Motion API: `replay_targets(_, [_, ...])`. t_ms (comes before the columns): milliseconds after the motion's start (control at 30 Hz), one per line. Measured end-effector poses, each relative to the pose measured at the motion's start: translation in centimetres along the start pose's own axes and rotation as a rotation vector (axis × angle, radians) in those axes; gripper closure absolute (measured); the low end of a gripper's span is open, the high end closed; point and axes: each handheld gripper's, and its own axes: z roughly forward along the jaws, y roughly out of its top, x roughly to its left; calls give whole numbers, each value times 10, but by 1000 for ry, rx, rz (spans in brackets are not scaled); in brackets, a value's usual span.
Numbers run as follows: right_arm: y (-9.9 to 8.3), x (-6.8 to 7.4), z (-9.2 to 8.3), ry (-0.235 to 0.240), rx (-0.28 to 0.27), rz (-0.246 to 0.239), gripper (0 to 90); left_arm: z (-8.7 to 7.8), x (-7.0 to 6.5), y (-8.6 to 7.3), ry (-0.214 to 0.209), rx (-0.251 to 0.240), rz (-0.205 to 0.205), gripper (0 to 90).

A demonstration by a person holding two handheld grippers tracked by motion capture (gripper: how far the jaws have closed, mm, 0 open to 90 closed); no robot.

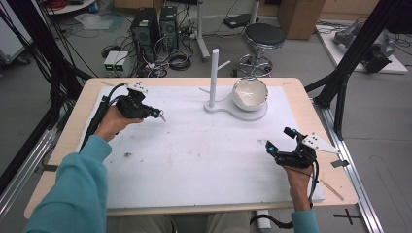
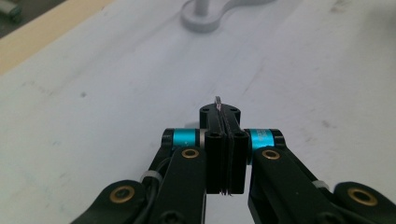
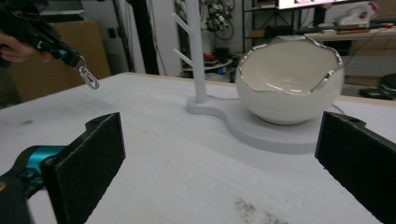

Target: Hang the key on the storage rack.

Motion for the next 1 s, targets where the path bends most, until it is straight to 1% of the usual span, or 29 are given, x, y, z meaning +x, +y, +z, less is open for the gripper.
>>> replay_targets(33, [4,1,0,18,-2,5,7,-1,-4,2,-7,-10,8,886])
replay_targets(67, [14,3,2,62,-9,2,8,-3,-8,3,-21,-20,17,886])
replay_targets(100, [19,5,2,86,-11,5,7,-4,-11,4,-39,-33,24,886])
replay_targets(133, [24,6,4,110,-13,6,8,-5,-15,6,-49,-47,33,886])
replay_targets(167, [24,6,4,110,-13,6,8,-6,-18,7,-61,-57,40,886])
replay_targets(200, [35,9,8,170,-9,6,8,-8,-21,8,-79,-70,45,886])
replay_targets(233, [40,11,11,199,3,-4,8,-8,-24,9,-94,-86,52,886])
replay_targets(267, [40,11,11,199,3,-4,8,-9,-27,9,-106,-98,59,886])
replay_targets(333, [49,15,18,237,34,-30,8,-10,-34,10,-128,-125,68,886])
replay_targets(367, [59,19,25,274,63,-44,8,-10,-38,10,-145,-138,75,886])
replay_targets(400, [59,19,25,274,63,-44,8,-9,-42,10,-160,-154,86,886])
replay_targets(433, [69,22,32,307,83,-72,8,-9,-46,10,-170,-162,92,886])
replay_targets(467, [69,22,32,307,83,-72,8,-9,-49,11,-182,-165,92,886])
replay_targets(500, [78,26,38,341,99,-88,8,-9,-52,11,-183,-165,104,886])
replay_targets(533, [78,26,38,341,99,-88,8,-9,-55,12,-191,-170,113,886])
replay_targets(600, [87,30,45,369,119,-109,8,-11,-59,14,-208,-183,124,886])
replay_targets(633, [95,34,51,397,137,-132,8,-12,-62,16,-215,-199,126,886])
replay_targets(667, [95,34,51,397,137,-132,8,-13,-65,17,-224,-212,127,886])
replay_targets(700, [99,36,54,409,148,-145,8,-14,-67,18,-239,-225,129,886])
replay_targets(733, [106,40,61,437,159,-165,8,-15,-69,19,-247,-236,135,886])
replay_targets(767, [109,42,64,453,169,-171,8,-15,-71,19,-255,-244,144,886])
replay_targets(800, [109,42,64,453,169,-171,8,-15,-73,20,-266,-250,148,886])
replay_targets(833, [113,44,68,469,173,-183,8,-15,-75,21,-279,-260,147,886])
replay_targets(867, [116,46,71,490,178,-186,9,-15,-76,22,-287,-262,159,886])
replay_targets(933, [121,50,77,523,183,-200,10,-13,-80,23,-305,-278,161,886])
replay_targets(967, [123,52,80,543,186,-198,31,-12,-81,24,-313,-287,166,886])
replay_targets(1000, [127,56,87,583,188,-211,44,-12,-82,24,-315,-291,172,886])
